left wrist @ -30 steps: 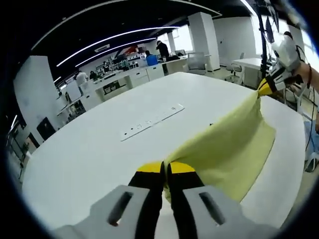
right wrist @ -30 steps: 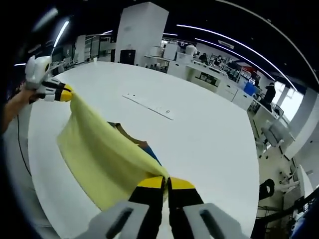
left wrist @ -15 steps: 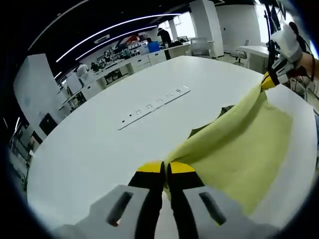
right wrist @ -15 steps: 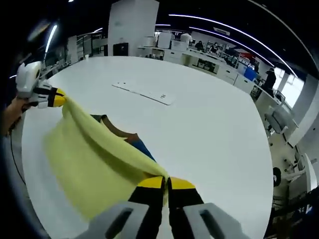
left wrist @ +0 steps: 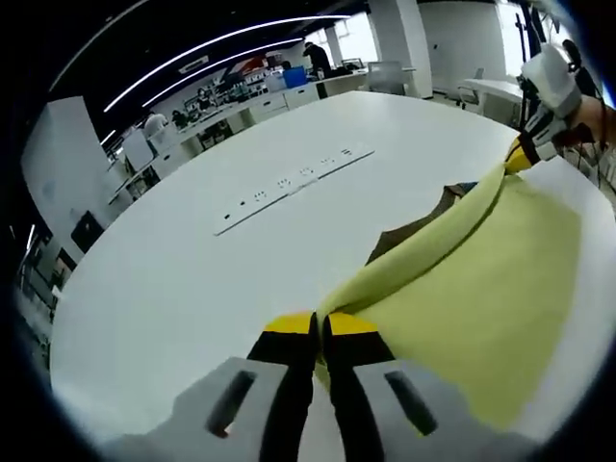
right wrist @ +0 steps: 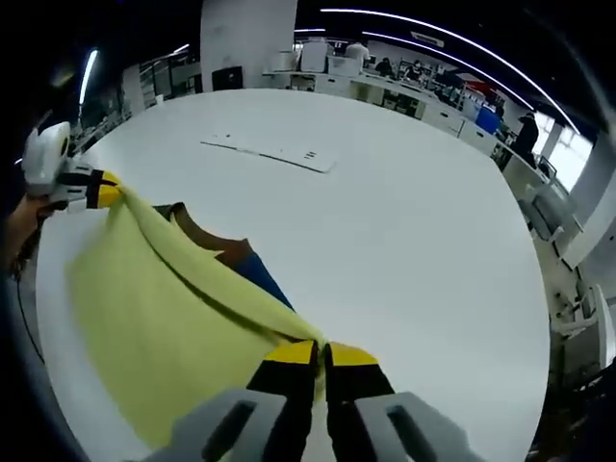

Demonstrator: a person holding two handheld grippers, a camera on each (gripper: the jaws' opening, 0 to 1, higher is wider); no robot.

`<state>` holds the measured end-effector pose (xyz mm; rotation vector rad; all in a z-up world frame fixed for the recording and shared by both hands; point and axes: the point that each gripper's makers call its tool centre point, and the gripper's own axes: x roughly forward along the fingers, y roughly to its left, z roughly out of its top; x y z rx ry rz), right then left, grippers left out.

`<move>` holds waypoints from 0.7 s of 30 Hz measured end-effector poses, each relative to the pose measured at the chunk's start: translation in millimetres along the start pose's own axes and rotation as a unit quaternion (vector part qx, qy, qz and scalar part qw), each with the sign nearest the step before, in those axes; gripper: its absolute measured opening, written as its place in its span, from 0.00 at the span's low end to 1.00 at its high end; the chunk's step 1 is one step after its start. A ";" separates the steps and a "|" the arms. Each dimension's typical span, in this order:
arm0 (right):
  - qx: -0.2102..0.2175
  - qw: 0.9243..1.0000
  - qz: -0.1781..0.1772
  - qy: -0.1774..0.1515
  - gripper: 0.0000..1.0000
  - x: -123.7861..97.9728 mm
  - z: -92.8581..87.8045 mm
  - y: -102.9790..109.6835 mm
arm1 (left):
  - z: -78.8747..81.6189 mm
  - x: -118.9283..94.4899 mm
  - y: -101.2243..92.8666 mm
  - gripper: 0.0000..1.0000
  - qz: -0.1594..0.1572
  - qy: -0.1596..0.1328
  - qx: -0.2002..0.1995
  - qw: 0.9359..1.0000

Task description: Fold the garment on the visible template until the final outline fits inside the template.

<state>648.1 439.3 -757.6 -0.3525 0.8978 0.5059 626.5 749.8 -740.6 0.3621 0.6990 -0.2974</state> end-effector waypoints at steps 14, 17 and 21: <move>0.032 0.999 0.009 0.009 0.24 0.2 -11.0 -4.0 | -19.7 0.8 19.5 0.20 0.009 0.017 -0.020 1.000; 0.038 0.999 -0.003 -0.007 0.24 -1.2 -5.9 -10.6 | -19.0 -3.0 19.4 0.26 -0.004 0.006 -0.021 1.000; 0.055 0.998 0.008 -0.035 0.24 3.1 4.0 -11.5 | -22.5 -0.5 15.9 0.32 -0.021 0.000 -0.006 1.000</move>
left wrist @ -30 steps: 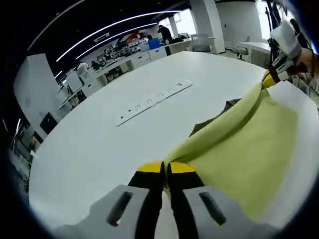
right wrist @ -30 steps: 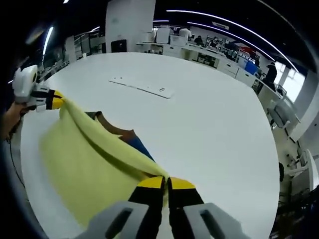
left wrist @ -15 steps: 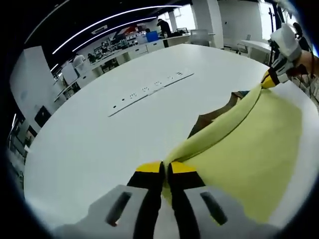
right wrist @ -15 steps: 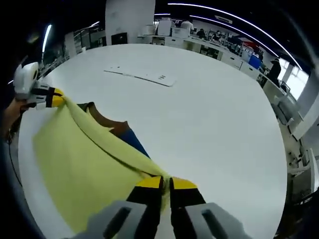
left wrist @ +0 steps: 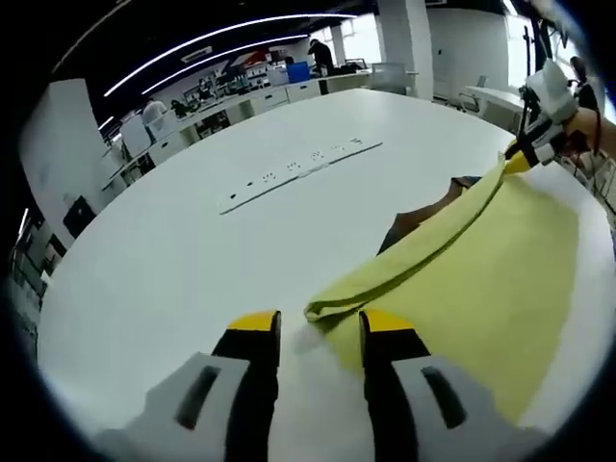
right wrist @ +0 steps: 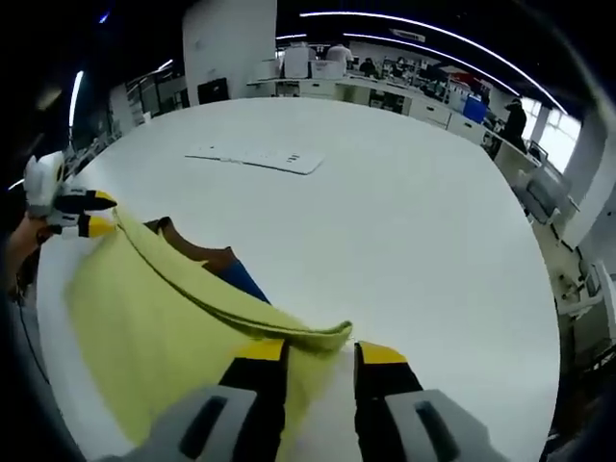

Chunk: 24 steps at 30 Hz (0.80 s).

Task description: Fold the garment on the visible template until the final outline fits inside the template.

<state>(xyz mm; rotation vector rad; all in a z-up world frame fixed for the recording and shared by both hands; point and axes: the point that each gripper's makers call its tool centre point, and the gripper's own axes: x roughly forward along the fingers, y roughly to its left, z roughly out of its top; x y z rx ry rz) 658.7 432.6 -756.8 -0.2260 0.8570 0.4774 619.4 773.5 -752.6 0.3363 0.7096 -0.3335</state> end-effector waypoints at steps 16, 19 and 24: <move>0.081 0.996 -0.024 -0.037 0.23 16.5 4.4 -15.3 | 9.4 17.0 26.8 0.32 0.038 -0.034 -0.109 0.993; 0.091 0.995 -0.022 -0.043 0.27 14.1 6.2 -14.7 | 4.8 12.5 30.3 0.34 0.041 -0.032 -0.139 0.989; 0.093 0.994 -0.011 -0.054 0.37 5.1 12.5 -8.8 | 2.8 4.8 31.5 0.40 0.035 -0.034 -0.145 0.988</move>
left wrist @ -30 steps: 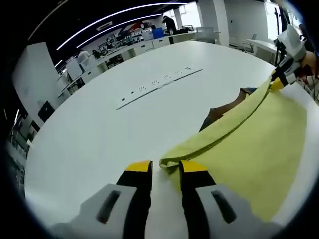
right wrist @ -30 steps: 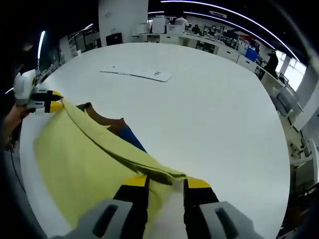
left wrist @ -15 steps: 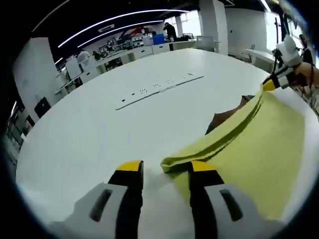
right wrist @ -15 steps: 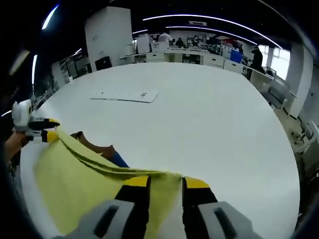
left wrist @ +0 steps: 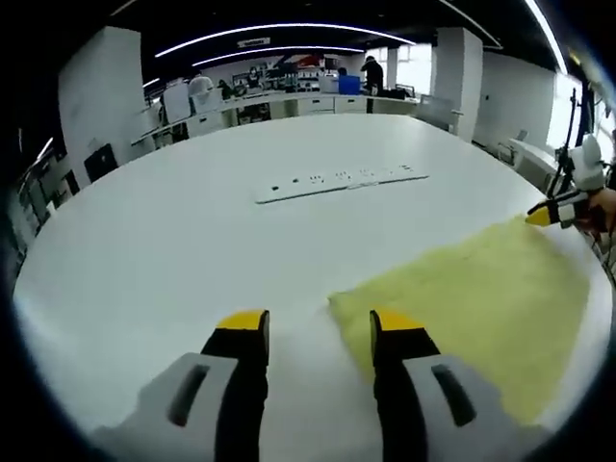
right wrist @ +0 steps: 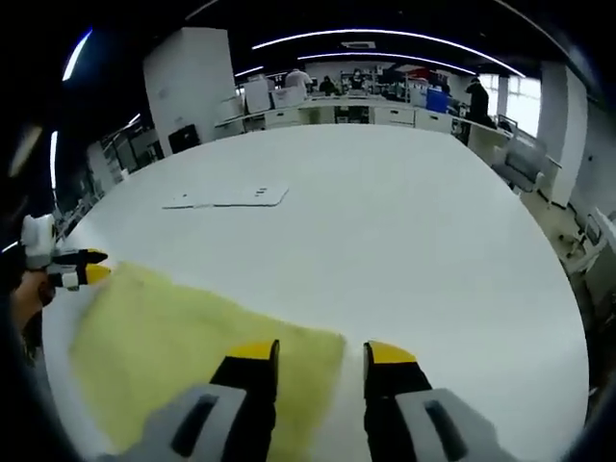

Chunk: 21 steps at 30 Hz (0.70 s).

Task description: Fold the garment on the visible template until the final outline fits inside the template.

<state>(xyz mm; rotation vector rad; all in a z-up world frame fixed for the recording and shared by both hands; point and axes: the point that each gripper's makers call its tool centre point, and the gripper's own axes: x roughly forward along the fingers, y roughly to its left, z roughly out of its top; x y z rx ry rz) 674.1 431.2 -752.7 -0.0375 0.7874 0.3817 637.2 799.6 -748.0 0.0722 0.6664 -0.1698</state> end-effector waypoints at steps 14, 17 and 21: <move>-0.010 0.999 0.034 0.023 0.58 -40.3 -24.6 19.7 | -2.4 -49.4 -14.9 0.63 -0.043 -0.025 0.006 0.999; -0.005 0.998 0.046 0.030 0.59 -50.9 -33.1 23.9 | -4.9 -59.1 -19.3 0.68 -0.058 -0.039 0.006 0.998; 0.001 0.998 0.060 0.030 0.59 -64.7 -42.3 28.8 | -17.7 -70.6 -22.7 0.69 -0.069 -0.027 0.022 0.997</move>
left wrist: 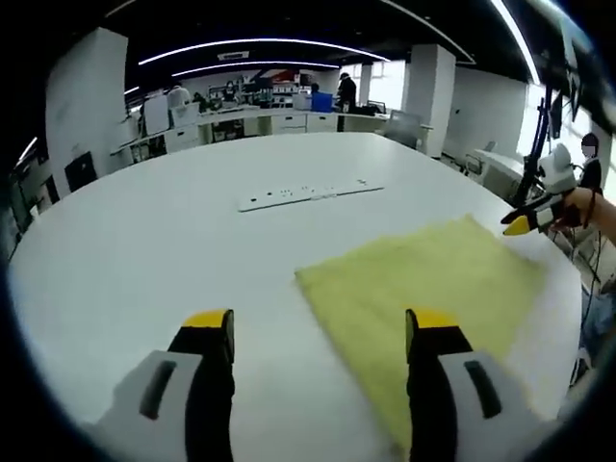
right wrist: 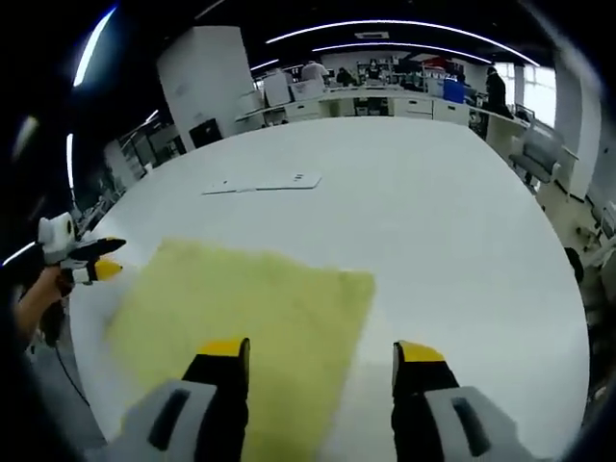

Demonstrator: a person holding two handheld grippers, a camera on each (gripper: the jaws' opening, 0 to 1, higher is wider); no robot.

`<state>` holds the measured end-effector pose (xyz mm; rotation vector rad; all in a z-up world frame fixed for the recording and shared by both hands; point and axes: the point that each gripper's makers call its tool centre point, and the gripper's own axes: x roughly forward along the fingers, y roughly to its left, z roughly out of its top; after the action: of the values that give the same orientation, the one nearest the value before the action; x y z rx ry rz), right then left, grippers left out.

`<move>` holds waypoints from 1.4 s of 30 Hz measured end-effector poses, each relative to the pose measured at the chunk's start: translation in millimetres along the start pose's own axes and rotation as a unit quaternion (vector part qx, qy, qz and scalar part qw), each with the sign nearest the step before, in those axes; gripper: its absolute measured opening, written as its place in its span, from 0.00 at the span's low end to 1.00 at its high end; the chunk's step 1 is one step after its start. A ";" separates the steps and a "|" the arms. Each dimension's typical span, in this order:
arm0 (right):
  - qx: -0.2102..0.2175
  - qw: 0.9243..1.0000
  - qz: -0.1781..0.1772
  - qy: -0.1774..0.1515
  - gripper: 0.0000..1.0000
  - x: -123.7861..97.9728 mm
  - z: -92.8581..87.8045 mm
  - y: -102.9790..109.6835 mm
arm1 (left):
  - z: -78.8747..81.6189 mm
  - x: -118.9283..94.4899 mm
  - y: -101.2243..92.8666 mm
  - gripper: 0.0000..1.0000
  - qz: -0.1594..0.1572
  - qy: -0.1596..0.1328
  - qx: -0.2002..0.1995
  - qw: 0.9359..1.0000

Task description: Fold the garment on the visible template until the final outline fits inside the template.

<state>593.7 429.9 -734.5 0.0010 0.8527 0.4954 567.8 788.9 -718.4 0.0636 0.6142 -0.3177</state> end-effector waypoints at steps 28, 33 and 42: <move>-0.073 0.994 0.073 0.045 0.45 -51.0 -74.3 38.7 | -66.3 -52.0 -51.8 0.54 -0.084 0.035 0.023 0.996; -0.087 0.992 0.079 0.054 0.39 -52.2 -86.3 39.9 | -76.1 -52.3 -57.6 0.41 -0.092 0.048 0.031 0.994; -0.106 0.990 0.072 0.057 0.18 -51.8 -98.4 31.9 | -89.0 -51.5 -65.2 0.26 -0.102 0.067 0.039 0.992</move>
<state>480.7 417.4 -756.3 -0.1625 0.9124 0.7250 458.3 754.6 -759.1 0.0975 0.7432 -0.5397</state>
